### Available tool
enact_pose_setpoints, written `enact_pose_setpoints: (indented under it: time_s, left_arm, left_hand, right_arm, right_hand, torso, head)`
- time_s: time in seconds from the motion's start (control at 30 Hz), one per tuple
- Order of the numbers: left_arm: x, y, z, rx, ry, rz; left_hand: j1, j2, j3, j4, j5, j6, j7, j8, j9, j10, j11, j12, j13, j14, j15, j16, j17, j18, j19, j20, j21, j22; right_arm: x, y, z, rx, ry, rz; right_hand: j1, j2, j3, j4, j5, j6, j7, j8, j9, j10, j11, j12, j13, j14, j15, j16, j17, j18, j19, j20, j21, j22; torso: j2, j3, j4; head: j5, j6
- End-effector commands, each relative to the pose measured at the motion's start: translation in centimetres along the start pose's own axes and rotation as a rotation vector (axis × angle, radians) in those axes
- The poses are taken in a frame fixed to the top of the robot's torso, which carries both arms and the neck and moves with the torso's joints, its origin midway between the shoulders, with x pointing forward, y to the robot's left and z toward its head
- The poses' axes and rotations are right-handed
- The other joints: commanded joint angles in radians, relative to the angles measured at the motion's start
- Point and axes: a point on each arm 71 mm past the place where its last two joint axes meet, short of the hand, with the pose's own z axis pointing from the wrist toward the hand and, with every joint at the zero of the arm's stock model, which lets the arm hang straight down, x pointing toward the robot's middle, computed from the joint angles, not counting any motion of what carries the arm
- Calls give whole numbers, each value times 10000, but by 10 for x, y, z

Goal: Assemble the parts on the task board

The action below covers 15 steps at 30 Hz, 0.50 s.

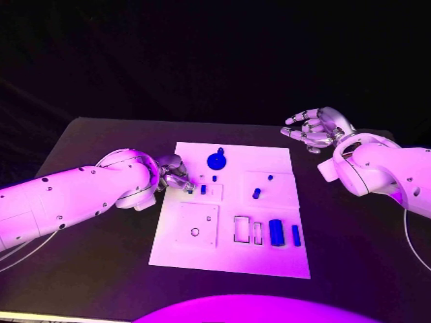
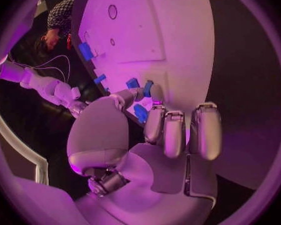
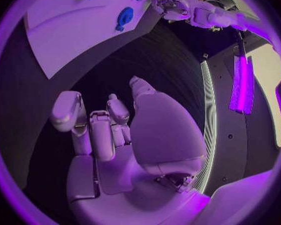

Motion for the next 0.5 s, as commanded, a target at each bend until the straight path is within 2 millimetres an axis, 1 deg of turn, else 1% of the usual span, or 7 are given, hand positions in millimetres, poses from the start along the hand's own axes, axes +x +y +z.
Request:
enact_pose_setpoints:
  time_s: [0.03,0.07,0.17,0.33,0.5]
  left_arm:
    - [15,4,2,-336,709,149]
    - [15,4,2,-347,704,147]
    - [14,4,2,-400,694,151]
    - [14,5,3,-490,664,178]
    - [14,6,3,-585,656,195]
  left_hand:
    - [-70,50,-199,92,-45,11,-102,-57,-35,26,-55,-48,0,1054,-58,38,2635,-143,-17,-86,-17,109]
    - [-76,50,-269,133,-57,16,-103,-63,-45,23,-56,-53,-2,1054,-59,38,2635,-143,-15,-88,-17,113]
    - [-88,45,-475,258,-93,30,-107,-80,-76,10,-59,-72,-13,1054,-62,38,2635,-141,-18,-92,-25,103]
    - [-93,37,-595,335,-123,38,-109,-91,-95,0,-60,-89,-27,1054,-64,38,2635,-142,-16,-94,-25,106]
    - [-109,5,-896,538,-193,54,-108,-116,-139,-19,-59,-119,-46,1054,-65,38,2635,-145,-9,-97,-25,119]
  right_arm:
    - [1,1,0,-136,64,-56]
    - [1,1,0,-137,62,-56]
    - [1,1,0,-141,45,-56]
    - [0,1,-1,-137,10,-51]
    - [0,1,-1,-132,-1,-50]
  right_hand:
    - [-94,32,-6,3,-38,4,-58,53,-16,24,-64,8,-16,483,-62,-37,298,65,7,-35,-35,0]
    - [-126,39,6,4,-39,-13,-63,100,-36,24,-69,9,-44,485,-68,-47,293,64,19,-42,-59,2]
    - [-126,39,6,4,-39,-13,-63,100,-36,24,-69,9,-44,485,-68,-47,293,64,19,-42,-59,2]
    - [-121,41,10,0,-37,-14,-63,103,-38,28,-70,13,-39,486,-68,-46,297,65,19,-42,-62,0]
    - [-118,43,14,-1,-36,-14,-63,105,-38,30,-70,15,-38,485,-68,-49,291,64,20,-43,-61,2]
  torso:
    - [-1,-2,7]
    - [0,-1,7]
    - [-1,-2,5]
    - [-5,-6,2]
    - [-4,-6,5]
  head:
    - [-3,-4]
    - [-5,0]
    - [-4,-3]
    - [-9,1]
    - [-13,4]
